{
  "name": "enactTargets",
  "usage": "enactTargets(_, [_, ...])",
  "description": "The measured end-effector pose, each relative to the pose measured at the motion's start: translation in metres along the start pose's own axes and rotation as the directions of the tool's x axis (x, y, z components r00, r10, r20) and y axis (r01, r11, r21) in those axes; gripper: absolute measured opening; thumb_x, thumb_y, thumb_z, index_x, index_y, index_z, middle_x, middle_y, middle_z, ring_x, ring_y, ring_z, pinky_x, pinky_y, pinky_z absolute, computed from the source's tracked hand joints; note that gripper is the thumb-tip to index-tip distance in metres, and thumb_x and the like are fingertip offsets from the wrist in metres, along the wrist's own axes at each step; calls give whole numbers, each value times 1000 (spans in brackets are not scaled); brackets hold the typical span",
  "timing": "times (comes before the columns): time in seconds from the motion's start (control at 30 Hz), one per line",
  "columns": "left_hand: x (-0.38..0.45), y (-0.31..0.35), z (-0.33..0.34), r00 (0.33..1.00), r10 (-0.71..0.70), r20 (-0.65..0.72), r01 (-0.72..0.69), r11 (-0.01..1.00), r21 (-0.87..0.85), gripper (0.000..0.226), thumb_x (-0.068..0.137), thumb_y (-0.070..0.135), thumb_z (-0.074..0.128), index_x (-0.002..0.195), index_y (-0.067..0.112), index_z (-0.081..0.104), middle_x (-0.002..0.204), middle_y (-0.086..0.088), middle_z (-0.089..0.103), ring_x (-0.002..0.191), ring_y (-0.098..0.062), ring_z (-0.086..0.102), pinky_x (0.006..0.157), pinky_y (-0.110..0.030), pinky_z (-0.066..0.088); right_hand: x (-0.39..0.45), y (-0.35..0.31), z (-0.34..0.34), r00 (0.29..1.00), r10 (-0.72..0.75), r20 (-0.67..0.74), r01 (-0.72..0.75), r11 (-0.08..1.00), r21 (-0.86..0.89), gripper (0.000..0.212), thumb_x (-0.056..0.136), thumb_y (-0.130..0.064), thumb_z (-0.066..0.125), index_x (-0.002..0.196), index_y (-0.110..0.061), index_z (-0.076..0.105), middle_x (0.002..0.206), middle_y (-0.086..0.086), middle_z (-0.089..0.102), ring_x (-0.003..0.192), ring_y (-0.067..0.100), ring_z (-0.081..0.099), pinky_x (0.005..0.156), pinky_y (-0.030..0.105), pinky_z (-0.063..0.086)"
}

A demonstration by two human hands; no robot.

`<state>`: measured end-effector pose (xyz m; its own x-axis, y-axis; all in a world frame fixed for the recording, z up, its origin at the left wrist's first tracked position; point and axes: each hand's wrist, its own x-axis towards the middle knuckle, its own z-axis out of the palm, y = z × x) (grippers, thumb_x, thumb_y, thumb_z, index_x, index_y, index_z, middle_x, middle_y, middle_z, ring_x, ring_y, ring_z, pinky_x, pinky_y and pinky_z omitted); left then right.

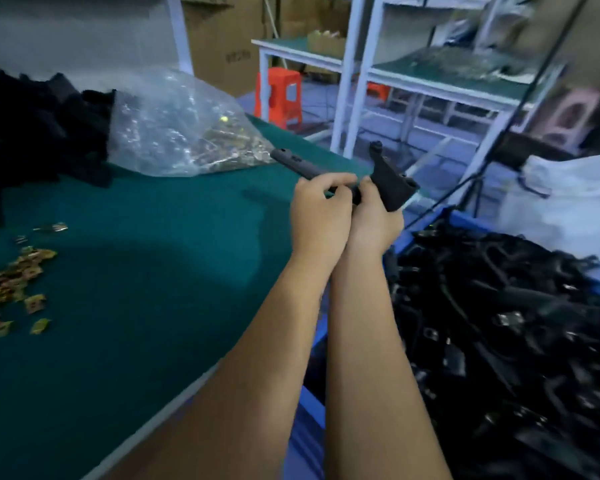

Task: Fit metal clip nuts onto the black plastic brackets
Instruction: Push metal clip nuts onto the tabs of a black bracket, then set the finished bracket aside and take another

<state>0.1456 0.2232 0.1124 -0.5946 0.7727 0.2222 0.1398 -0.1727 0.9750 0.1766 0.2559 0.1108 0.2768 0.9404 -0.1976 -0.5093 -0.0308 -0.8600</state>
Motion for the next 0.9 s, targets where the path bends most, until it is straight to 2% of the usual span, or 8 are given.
enactTargets(0.07, [-16, -8, 39, 991, -28, 130, 26, 1000, 14, 37, 91, 8, 53, 81, 41, 66, 118, -4, 62, 88, 7, 59, 71, -1, 41, 28, -12, -35, 991, -44, -128, 41, 999, -26, 10, 85, -5, 69, 95, -6, 71, 95, 12, 74, 90, 27, 71, 81, 42, 57])
enactTargets(0.17, [-43, -25, 84, 941, -128, 313, 108, 991, 78, 31, 92, 9, 51, 101, 28, 74, 125, -7, 63, 99, -11, 65, 82, -17, 48, 58, -17, -86, 960, -37, -278, 23, 998, -54, 13, 83, -3, 67, 94, -7, 72, 89, 7, 74, 86, 24, 71, 75, 39, 57])
enactTargets(0.3, [-68, -46, 110, 800, -299, 520, 206, 951, 231, 35, 98, 18, 48, 126, 29, 66, 138, 0, 55, 109, -14, 61, 93, -30, 51, 80, -13, -140, 926, 33, -377, -66, 995, -74, 13, 85, -5, 67, 81, -18, 66, 78, -3, 68, 74, 18, 68, 63, 32, 52])
enactTargets(0.4, [-75, -54, 106, 712, -332, 618, 214, 942, 259, 32, 99, 20, 50, 126, 30, 64, 117, 12, 62, 104, -6, 58, 87, -25, 47, 97, -26, -163, 904, 6, -428, -81, 984, -156, 9, 86, -9, 66, 92, -15, 66, 83, 0, 68, 68, 17, 63, 58, 31, 48])
enactTargets(0.5, [-70, -59, 93, 719, -336, 608, 204, 939, 277, 23, 100, 21, 50, 105, 37, 66, 102, 21, 61, 102, -3, 59, 86, -25, 47, 120, -51, -174, 884, -61, -464, -3, 991, -136, 7, 88, -11, 66, 90, -17, 64, 82, 1, 66, 59, 13, 56, 54, 30, 44])
enactTargets(0.57, [-66, -59, 85, 737, -334, 587, 215, 940, 265, 24, 100, 20, 49, 98, 38, 65, 103, 19, 64, 95, 2, 61, 79, -20, 48, 132, -63, -175, 874, -81, -479, 42, 995, -91, 20, 89, -13, 67, 108, -10, 62, 87, 3, 66, 57, 10, 56, 55, 26, 46])
enactTargets(0.7, [-66, -59, 79, 825, -261, 501, 223, 965, 136, 33, 99, 15, 45, 92, 38, 67, 98, 15, 69, 79, 5, 65, 71, -15, 47, 137, -57, -160, 875, -17, -485, -12, 998, -57, 65, 92, -14, 64, 148, -10, 30, 142, 10, 45, 112, 25, 58, 84, 34, 50])
enactTargets(0.9, [-68, -55, 69, 914, -160, 372, 183, 983, -25, 45, 96, 3, 45, 79, 37, 70, 81, 17, 71, 74, 0, 64, 63, -9, 45, 89, -16, -110, 883, -121, -453, 25, 977, -213, 41, 93, -9, 52, 134, -12, 48, 137, 7, 39, 115, 29, 52, 89, 38, 47])
